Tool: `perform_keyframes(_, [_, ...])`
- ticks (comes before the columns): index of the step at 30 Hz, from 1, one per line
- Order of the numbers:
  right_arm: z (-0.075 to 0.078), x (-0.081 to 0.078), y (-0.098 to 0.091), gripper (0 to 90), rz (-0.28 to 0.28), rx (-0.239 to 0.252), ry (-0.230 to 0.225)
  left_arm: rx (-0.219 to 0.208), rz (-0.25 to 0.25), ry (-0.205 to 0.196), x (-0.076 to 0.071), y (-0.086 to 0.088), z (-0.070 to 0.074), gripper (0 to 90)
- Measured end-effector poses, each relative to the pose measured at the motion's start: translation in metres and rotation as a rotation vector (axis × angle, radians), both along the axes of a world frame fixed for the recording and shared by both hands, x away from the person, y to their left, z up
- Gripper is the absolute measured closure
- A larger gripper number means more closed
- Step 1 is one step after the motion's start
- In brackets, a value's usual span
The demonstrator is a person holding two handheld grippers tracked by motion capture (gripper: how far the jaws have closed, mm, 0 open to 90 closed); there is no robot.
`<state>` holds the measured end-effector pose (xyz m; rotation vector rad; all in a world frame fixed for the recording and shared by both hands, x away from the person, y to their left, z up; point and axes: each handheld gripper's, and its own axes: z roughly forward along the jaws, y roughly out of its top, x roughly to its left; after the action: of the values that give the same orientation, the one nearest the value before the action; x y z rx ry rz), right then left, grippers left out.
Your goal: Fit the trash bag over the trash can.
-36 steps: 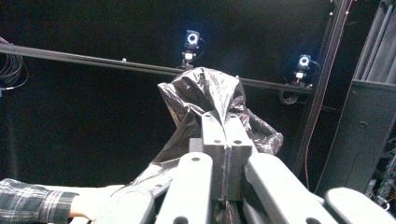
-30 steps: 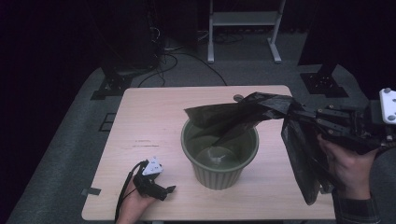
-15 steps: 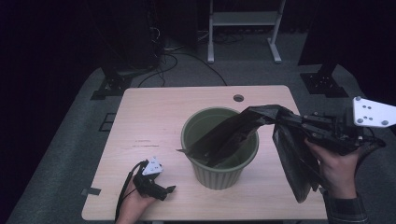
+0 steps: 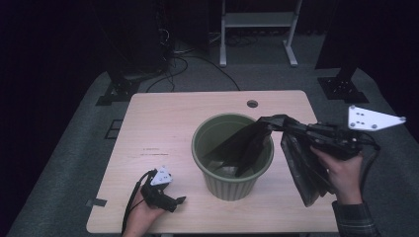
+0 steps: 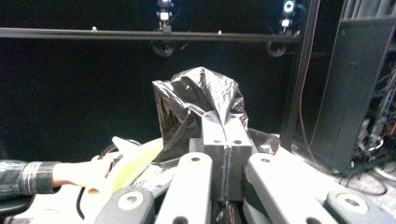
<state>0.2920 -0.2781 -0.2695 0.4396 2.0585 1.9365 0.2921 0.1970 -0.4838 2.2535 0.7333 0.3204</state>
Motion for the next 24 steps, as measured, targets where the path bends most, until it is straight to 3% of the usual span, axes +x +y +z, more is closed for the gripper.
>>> perform_keyframes(11, [-0.018, 0.042, 0.054, 89.5, 0.03, -0.086, 0.061, -0.001, -0.006, 0.001, 0.0, 0.0, 0.0, 0.0])
perform_keyframes(15, [-0.016, 0.056, 0.072, 88.0, 0.012, -0.153, 0.078, 0.0, -0.008, 0.0, 0.0, 0.0, 0.0, 0.0])
perform_keyframes(19, [-0.015, 0.067, 0.081, 69.3, -0.03, -0.204, 0.103, 0.0, -0.009, 0.0, 0.0, 0.0, 0.0, 0.0])
perform_keyframes(24, [-0.014, 0.063, 0.062, 59.2, -0.085, -0.181, 0.104, 0.0, -0.009, 0.0, 0.0, 0.0, 0.0, 0.0])
